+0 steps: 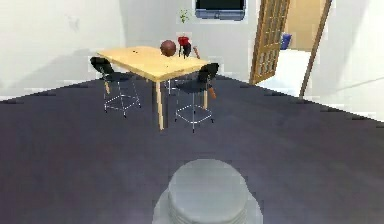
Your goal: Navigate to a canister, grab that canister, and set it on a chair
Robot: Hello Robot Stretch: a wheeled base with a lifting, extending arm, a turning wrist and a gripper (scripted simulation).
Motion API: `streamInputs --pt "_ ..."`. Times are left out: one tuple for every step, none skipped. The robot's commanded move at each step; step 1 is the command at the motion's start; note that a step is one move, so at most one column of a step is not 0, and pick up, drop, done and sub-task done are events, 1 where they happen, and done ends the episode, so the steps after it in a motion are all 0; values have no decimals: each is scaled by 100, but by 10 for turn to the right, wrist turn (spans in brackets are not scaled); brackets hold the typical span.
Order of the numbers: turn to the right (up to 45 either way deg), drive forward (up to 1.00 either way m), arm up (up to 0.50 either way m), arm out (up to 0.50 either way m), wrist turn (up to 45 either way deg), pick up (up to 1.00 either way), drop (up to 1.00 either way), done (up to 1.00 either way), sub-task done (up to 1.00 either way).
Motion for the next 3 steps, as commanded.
streamInputs --pt "420 0 0 0 0 0 0 0 0" --pt "0 50 0 0 0 0 0 0 0" --pt "420 0 0 0 0 0 0 0 0"
